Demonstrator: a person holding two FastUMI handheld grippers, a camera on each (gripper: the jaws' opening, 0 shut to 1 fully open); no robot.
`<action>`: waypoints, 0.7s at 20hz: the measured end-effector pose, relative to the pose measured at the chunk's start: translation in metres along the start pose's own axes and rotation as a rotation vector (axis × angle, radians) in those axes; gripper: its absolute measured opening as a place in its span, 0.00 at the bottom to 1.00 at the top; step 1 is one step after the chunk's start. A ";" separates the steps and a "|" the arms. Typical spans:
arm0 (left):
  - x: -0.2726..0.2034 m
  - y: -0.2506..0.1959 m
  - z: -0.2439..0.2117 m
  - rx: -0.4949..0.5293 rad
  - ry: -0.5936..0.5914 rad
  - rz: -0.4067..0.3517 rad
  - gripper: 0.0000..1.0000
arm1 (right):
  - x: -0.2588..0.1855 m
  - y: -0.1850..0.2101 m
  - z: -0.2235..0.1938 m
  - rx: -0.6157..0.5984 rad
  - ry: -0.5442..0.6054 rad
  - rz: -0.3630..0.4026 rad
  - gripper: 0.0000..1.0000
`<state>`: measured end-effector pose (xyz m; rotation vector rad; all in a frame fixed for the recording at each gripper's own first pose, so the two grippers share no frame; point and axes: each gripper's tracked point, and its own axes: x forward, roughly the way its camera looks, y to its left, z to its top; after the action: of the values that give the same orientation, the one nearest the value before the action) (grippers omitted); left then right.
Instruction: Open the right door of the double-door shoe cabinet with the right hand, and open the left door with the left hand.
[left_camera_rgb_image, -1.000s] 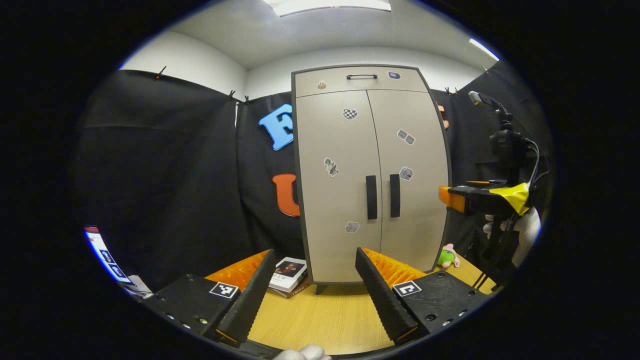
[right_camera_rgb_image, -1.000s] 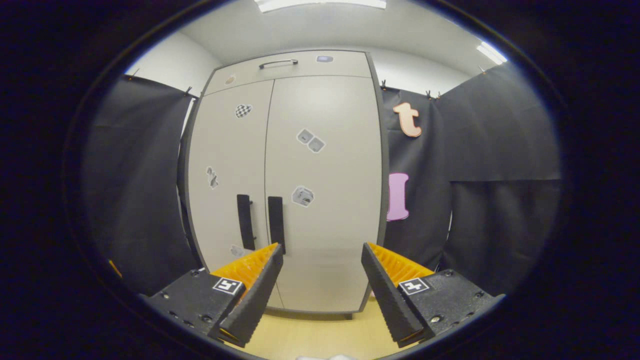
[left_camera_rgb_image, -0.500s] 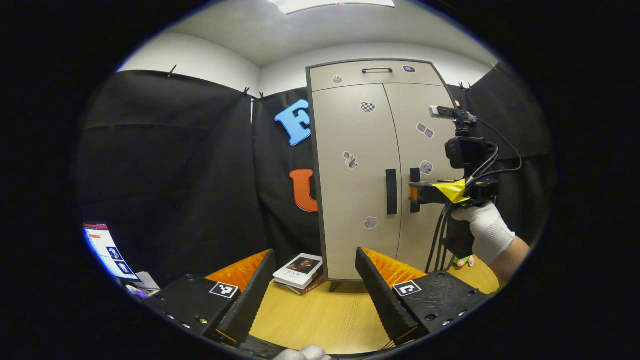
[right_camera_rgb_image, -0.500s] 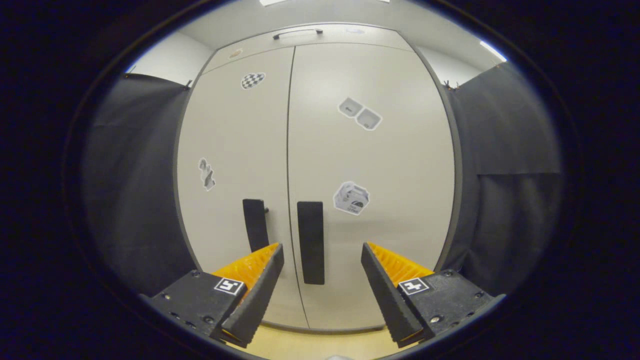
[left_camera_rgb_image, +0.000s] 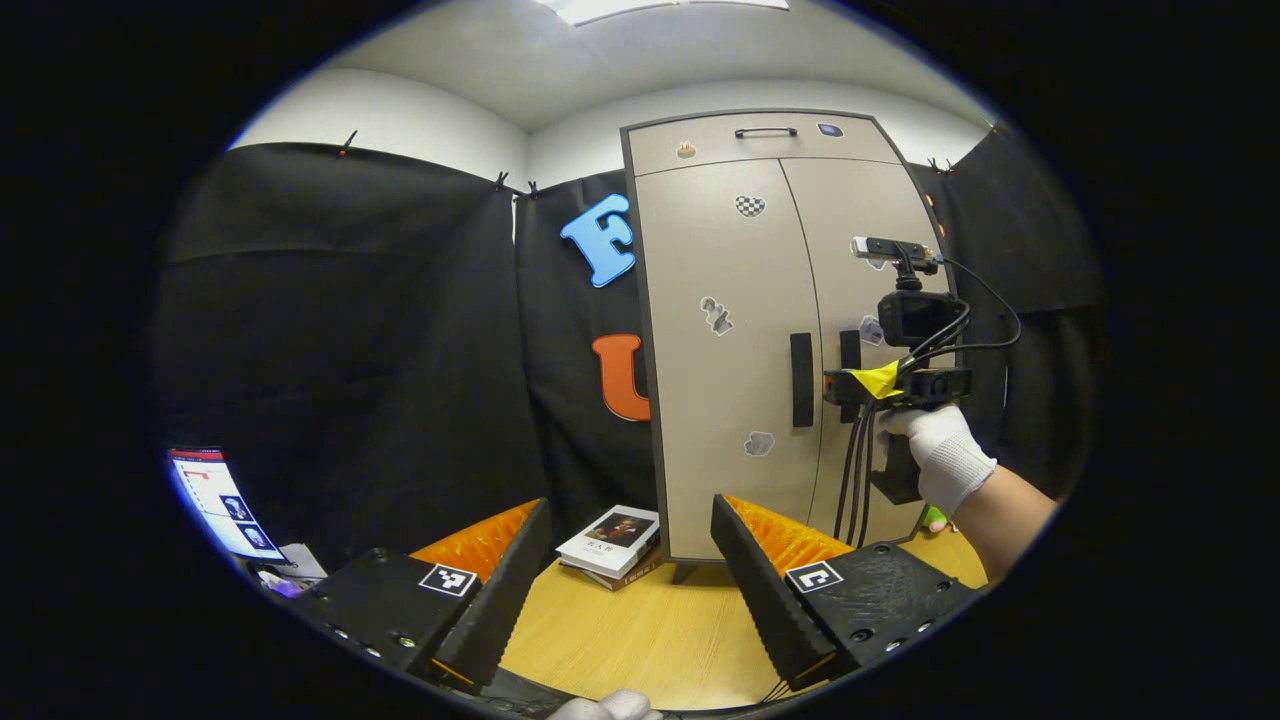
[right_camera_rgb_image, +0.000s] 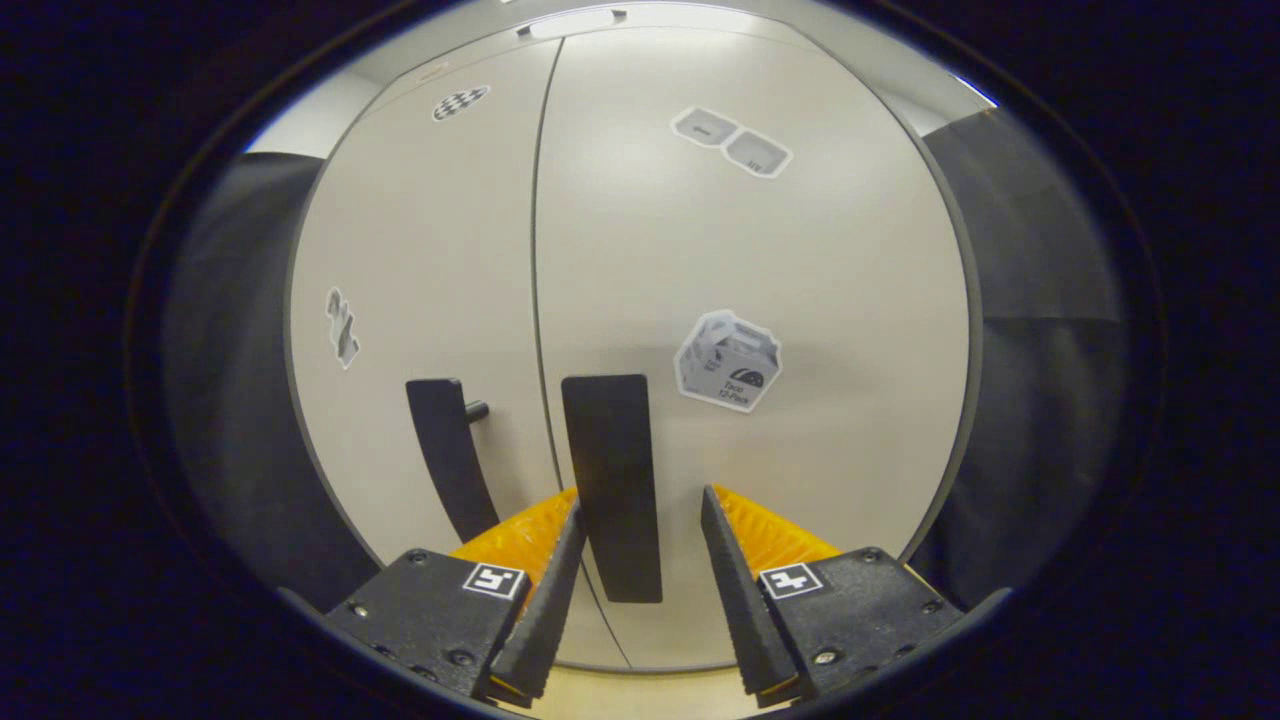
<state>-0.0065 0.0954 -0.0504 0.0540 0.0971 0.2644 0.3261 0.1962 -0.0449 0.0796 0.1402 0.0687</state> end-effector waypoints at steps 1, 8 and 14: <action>0.001 -0.001 -0.001 -0.003 0.004 -0.002 0.96 | 0.001 0.002 -0.001 -0.001 0.004 0.007 0.69; 0.001 -0.001 -0.001 -0.009 0.000 -0.012 0.96 | 0.001 0.008 -0.003 -0.014 0.012 0.021 0.36; -0.008 -0.001 -0.002 -0.017 -0.001 -0.025 0.96 | -0.009 0.007 -0.005 -0.014 0.021 0.076 0.29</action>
<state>-0.0141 0.0929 -0.0516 0.0355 0.0944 0.2405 0.3166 0.2028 -0.0477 0.0707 0.1580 0.1465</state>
